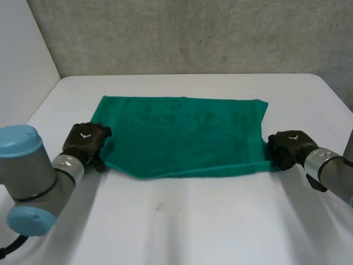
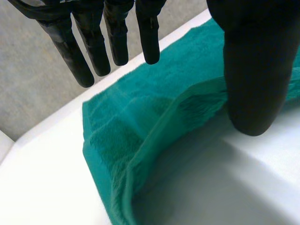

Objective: Fold the towel.

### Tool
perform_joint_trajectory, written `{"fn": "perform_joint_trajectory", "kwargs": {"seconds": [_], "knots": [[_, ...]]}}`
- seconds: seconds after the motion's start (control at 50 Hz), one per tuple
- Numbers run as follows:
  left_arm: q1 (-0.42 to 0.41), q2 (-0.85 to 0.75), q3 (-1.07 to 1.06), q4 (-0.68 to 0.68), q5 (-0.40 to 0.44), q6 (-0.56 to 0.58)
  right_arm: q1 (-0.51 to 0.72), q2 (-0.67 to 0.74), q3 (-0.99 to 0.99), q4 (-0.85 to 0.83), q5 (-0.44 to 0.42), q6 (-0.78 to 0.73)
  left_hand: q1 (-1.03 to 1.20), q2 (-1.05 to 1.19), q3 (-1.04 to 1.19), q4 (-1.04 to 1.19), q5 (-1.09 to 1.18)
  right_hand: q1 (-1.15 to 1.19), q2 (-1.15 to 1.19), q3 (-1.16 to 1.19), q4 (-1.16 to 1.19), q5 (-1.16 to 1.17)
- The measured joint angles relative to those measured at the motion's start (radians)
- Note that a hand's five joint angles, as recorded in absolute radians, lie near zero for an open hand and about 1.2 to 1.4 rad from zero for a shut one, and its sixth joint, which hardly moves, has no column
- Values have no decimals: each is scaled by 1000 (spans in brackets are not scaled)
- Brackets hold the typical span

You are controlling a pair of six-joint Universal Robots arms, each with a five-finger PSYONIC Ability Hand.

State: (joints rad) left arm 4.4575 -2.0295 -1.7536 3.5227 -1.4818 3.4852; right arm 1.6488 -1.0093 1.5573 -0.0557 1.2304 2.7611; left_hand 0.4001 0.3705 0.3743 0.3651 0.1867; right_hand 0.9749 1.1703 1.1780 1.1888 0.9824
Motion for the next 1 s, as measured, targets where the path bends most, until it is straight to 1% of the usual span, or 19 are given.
{"fn": "perform_joint_trajectory", "kwargs": {"seconds": [0.04, 0.06, 0.1, 0.12, 0.14, 0.16, 0.18, 0.3, 0.4, 0.48, 0.54, 0.56, 0.6, 0.66, 0.82, 0.92, 0.96, 0.98, 1.0], "knots": [[37, 0, 11, -36, 35, 0, -1, -12, 7, -5, 1, 0, 0, -4, -5, -3, -4, 0, 0, 0, 0, 0], [37, 0, 11, -36, 35, 0, -1, -12, 7, -5, 1, 0, 0, -4, -5, -3, -4, 0, 0, 0, 0, 0], [77, -1, 26, -64, 56, -1, -3, -17, 12, -10, 1, -1, 0, -4, -5, -3, -4, 0, 0, 0, 0, 0], [77, -1, 26, -64, 56, -1, -3, -17, 12, -10, 1, -1, 0, -4, -5, -3, -4, 0, 0, 0, 0, 0], [102, -5, 36, -75, 63, -1, -4, -18, 14, -13, 3, -3, 0, -4, -5, -3, -4, 0, 0, 0, 0, 0], [102, -5, 36, -75, 63, -1, -4, -18, 14, -13, 3, -3, 0, -4, -5, -3, -4, 0, 0, 0, 0, 0], [121, -12, 46, -81, 66, -2, -6, -18, 14, -14, 4, -4, 0, -4, -5, -3, -4, 0, 0, 0, 0, 0], [151, -36, 67, -84, 68, -2, -15, -16, 13, -23, 12, -6, 0, 0, -2, 0, 6, 0, 0, 0, 0, 0], [156, -66, 81, -84, 78, -2, -19, -14, 13, -31, 17, -6, 6, 37, 33, 41, 51, 0, 0, 0, 0, 0], [156, -92, 94, -83, 85, -2, -19, -13, 14, -32, 17, -5, 180, 188, 185, 197, 200, 0, 0, 0, 0, 0], [156, -102, 101, -83, 86, -3, -19, -13, 14, -32, 17, -5, 180, 188, 185, 197, 200, 0, 0, 0, 0, 0], [157, -112, 110, -83, 86, -4, -19, -12, 14, -31, 16, -6, 532, 523, 516, 521, 518, 0, 0, 0, 0, 0], [160, -120, 120, -83, 85, -5, -18, -12, 15, -29, 15, -8, 728, 745, 737, 751, 746, 0, 0, 0, 0, 0], [167, -105, 119, -84, 81, -4, -17, -13, 15, -20, 15, -13, 733, 817, 809, 822, 778, 0, 0, 0, 0, 0], [172, 18, 64, -84, 76, -4, -17, -43, 18, 31, 2, -30, 733, 824, 814, 825, 778, 0, 0, 0, 0, 0], [168, 43, 44, -84, 75, -3, -18, -52, 23, 44, -3, -32, 733, 824, 814, 825, 778, 0, 0, 0, 0, 0], [167, 40, 42, -83, 75, -2, -18, -55, 31, 48, -4, -33, 733, 824, 814, 825, 778, -59, -85, -92, -102, -70], [167, 34, 43, -83, 74, -2, -19, -57, 39, 49, -5, -33, 733, 824, 816, 826, 778, -131, -184, -189, -200, -152], [167, 34, 43, -83, 74, -2, -19, -57, 39, 49, -5, -33, 733, 824, 816, 826, 778, -131, -184, -189, -200, -152]]}}
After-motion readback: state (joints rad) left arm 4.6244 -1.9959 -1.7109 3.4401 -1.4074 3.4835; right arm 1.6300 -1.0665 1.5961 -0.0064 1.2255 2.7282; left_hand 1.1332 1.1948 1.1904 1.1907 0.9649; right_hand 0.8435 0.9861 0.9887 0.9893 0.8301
